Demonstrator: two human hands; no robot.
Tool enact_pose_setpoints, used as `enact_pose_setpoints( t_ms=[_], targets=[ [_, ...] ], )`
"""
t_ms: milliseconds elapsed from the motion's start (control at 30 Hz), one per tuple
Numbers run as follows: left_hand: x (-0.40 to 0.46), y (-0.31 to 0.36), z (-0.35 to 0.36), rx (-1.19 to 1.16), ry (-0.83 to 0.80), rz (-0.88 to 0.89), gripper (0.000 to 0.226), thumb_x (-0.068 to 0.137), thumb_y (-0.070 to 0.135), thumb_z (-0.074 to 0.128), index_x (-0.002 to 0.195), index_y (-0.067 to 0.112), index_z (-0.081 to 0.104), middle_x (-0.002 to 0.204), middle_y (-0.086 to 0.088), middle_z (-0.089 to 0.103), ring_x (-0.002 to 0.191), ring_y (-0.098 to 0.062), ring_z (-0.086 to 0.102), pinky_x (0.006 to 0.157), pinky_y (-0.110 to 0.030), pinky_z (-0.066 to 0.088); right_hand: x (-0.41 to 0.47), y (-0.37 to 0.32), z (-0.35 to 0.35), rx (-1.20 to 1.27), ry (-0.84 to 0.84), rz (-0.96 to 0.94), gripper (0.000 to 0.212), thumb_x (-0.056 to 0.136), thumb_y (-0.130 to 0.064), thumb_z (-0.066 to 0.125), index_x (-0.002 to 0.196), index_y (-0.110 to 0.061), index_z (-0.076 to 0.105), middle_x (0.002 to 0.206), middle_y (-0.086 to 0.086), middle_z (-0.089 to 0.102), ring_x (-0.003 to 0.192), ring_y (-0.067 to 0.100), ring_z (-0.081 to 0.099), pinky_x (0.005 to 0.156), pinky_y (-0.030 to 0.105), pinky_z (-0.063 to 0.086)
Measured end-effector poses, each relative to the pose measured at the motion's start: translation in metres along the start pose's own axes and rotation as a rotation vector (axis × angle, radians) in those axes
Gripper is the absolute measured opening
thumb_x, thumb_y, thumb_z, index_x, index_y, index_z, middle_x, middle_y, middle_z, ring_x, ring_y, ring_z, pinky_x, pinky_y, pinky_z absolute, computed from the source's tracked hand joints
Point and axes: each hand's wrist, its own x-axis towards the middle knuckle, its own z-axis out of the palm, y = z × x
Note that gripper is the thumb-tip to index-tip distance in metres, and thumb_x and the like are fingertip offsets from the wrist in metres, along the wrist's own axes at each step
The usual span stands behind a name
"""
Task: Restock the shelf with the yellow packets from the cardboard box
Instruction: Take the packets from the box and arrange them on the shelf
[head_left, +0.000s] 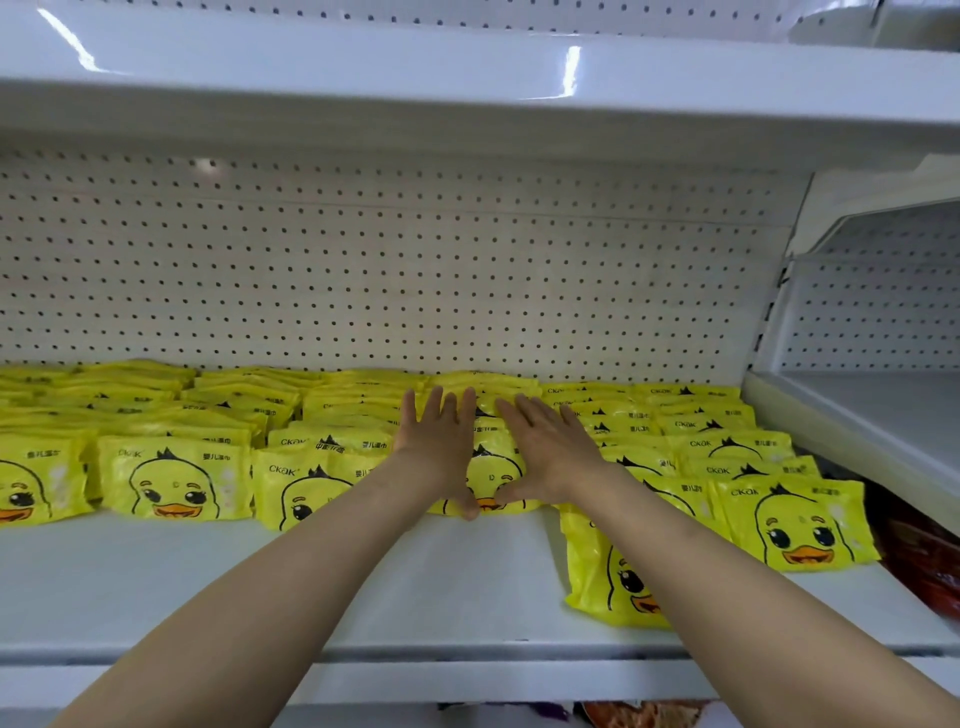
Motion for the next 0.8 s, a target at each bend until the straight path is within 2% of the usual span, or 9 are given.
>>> enact_pose_setpoints(
  t_ms=[200, 333, 467, 633, 800],
  targets=[
    [0.008, 0.004, 0.003, 0.047, 0.057, -0.028, 0.141, 0.065, 0.064, 0.076, 0.151, 0.007, -0.019, 0.163, -0.011, 0.008, 0.150, -0.029, -0.008, 0.117, -0.060, -0.003, 0.005, -0.003, 0.004, -0.073, 0.105, -0.001, 0.119, 0.069, -0.067, 0.074, 0.157, -0.022, 0.009, 0.165, 0.004, 0.012, 0.152, 0.021, 0.008, 0.123, 0.049, 0.005],
    [0.007, 0.006, 0.004, 0.037, 0.095, -0.055, 0.140, 0.066, 0.062, 0.077, 0.151, 0.008, -0.020, 0.162, -0.011, 0.008, 0.151, -0.029, -0.005, 0.117, -0.060, -0.003, 0.006, -0.009, 0.005, -0.100, 0.131, 0.019, 0.114, 0.070, -0.066, 0.074, 0.156, -0.020, 0.013, 0.163, 0.004, 0.016, 0.152, 0.022, 0.011, 0.123, 0.050, 0.007],
    [-0.003, 0.001, 0.004, 0.011, 0.115, 0.013, 0.143, 0.064, 0.062, 0.077, 0.150, 0.009, -0.023, 0.163, -0.008, 0.002, 0.150, -0.027, -0.009, 0.117, -0.059, -0.004, 0.003, -0.010, 0.001, -0.103, 0.091, 0.023, 0.117, 0.070, -0.067, 0.073, 0.156, -0.020, 0.011, 0.164, 0.004, 0.014, 0.152, 0.022, 0.008, 0.122, 0.051, 0.006],
    [-0.027, -0.046, -0.013, -0.161, 0.124, 0.050, 0.146, 0.059, 0.068, 0.077, 0.152, 0.015, -0.022, 0.164, -0.002, -0.007, 0.149, -0.018, -0.016, 0.120, -0.052, -0.006, -0.001, -0.013, -0.012, -0.057, -0.040, 0.055, 0.132, 0.066, -0.078, 0.067, 0.158, -0.018, -0.004, 0.166, 0.004, -0.002, 0.153, 0.022, -0.006, 0.123, 0.050, 0.000],
    [-0.056, -0.106, -0.015, -0.177, -0.004, 0.035, 0.145, 0.058, 0.068, 0.078, 0.153, 0.018, -0.019, 0.164, 0.001, -0.008, 0.149, -0.015, -0.016, 0.120, -0.048, -0.009, 0.003, -0.060, -0.029, 0.098, 0.061, -0.002, 0.117, 0.076, -0.084, 0.049, 0.159, -0.019, 0.000, 0.167, 0.001, 0.001, 0.153, 0.019, -0.002, 0.123, 0.048, 0.002]
  ],
)
